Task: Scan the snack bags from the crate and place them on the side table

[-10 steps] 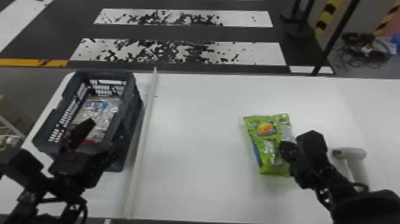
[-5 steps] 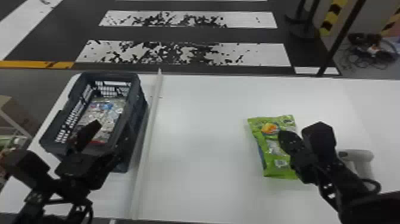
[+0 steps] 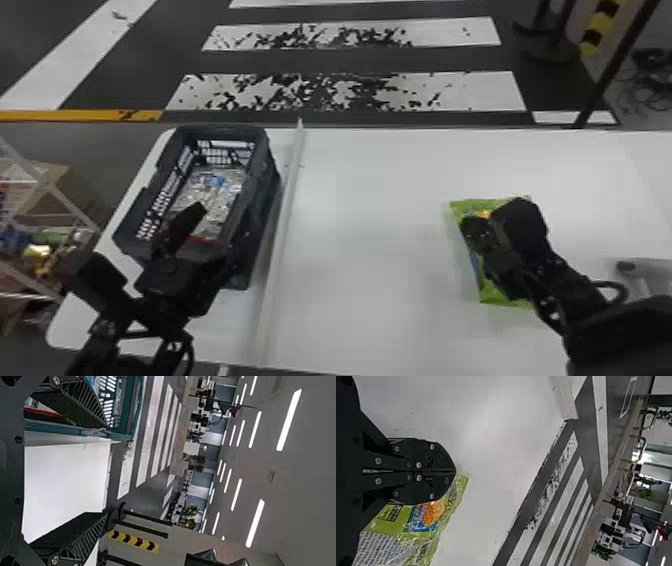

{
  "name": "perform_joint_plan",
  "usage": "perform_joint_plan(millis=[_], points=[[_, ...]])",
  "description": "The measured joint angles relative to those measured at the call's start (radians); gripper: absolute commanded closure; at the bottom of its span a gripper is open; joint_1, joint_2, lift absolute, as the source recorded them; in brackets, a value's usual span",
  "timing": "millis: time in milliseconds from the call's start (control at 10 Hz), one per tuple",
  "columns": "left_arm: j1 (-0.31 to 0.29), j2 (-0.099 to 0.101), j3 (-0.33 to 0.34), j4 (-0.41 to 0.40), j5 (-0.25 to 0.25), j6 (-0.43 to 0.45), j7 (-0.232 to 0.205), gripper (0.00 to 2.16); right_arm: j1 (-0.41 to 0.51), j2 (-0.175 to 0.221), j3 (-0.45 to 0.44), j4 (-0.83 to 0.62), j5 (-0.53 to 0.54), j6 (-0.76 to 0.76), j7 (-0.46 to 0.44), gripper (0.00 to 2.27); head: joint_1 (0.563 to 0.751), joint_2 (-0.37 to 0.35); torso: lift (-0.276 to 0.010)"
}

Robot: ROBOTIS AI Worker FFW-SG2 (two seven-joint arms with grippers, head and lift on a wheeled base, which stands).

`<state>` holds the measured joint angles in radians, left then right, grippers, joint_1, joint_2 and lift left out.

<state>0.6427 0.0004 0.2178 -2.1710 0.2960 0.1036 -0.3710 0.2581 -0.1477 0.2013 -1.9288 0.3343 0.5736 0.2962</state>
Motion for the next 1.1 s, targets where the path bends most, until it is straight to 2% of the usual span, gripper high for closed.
perform_joint_plan(millis=[600,1100], points=[[0.028,0.000,0.000,-0.035,-0.001,0.000,0.003,0.09,-0.178,0.007,0.087,0.234,0.073,0.004,0.006,2.24,0.695,0.149,-0.094],[0.045,0.000,0.004,-0.050,0.000,-0.002,0.000,0.09,-0.211,0.010,0.090,0.269,0.106,0.018,0.000,2.24,0.695,0.137,-0.094]])
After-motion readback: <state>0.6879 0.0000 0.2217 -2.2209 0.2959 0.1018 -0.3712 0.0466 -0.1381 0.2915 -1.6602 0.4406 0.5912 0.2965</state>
